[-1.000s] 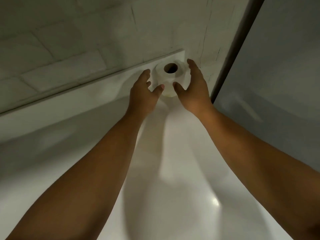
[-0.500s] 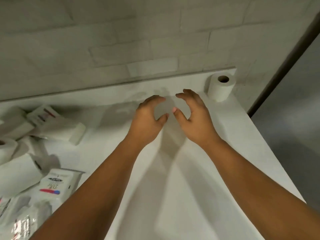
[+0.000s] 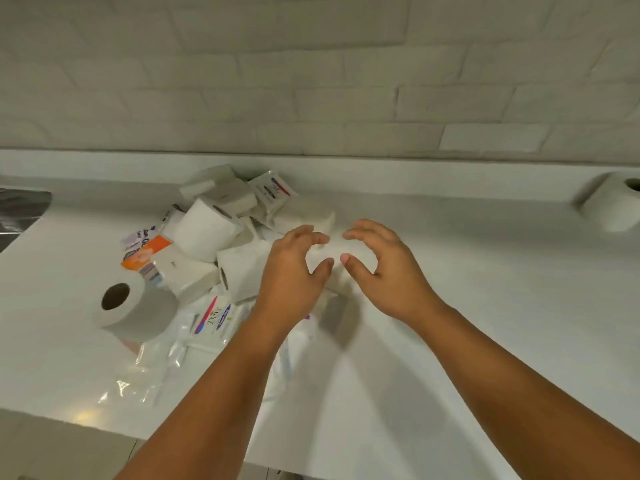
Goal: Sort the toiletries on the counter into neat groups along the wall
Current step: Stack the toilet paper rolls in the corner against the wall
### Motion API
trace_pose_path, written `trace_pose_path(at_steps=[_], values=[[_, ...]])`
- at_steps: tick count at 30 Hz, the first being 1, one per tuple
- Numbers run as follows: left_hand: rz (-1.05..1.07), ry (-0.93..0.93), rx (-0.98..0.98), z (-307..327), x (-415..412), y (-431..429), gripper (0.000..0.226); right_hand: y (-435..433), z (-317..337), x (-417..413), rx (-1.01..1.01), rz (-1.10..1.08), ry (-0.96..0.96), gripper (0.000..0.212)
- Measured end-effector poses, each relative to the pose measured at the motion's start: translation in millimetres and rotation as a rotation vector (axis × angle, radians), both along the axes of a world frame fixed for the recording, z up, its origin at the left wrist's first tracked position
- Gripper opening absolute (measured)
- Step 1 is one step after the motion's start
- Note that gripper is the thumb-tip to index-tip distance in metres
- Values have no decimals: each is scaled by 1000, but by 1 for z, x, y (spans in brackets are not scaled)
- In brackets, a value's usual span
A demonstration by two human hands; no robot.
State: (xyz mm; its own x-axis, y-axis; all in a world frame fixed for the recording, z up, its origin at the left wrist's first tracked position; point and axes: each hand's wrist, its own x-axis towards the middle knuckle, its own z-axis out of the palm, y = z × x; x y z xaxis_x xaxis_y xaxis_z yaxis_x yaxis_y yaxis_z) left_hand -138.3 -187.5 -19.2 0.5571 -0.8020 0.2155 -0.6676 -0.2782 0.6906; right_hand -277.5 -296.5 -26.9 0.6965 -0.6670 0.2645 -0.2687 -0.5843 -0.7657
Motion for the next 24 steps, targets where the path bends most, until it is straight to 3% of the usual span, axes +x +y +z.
trace_pose_path(at_steps=[7,14,20,24], values=[[155,-54,55,-26,85,73,35,57,-26,91,-19,79,173,43],[267,103,83,-54,127,101,54,74,-48,148,-146,146,423,86],[115,-18,186,-77,140,96,33,75,-58,181,-171,190,519,96],[100,-65,133,-75,136,92,28,75,-65,181,-176,136,447,93]])
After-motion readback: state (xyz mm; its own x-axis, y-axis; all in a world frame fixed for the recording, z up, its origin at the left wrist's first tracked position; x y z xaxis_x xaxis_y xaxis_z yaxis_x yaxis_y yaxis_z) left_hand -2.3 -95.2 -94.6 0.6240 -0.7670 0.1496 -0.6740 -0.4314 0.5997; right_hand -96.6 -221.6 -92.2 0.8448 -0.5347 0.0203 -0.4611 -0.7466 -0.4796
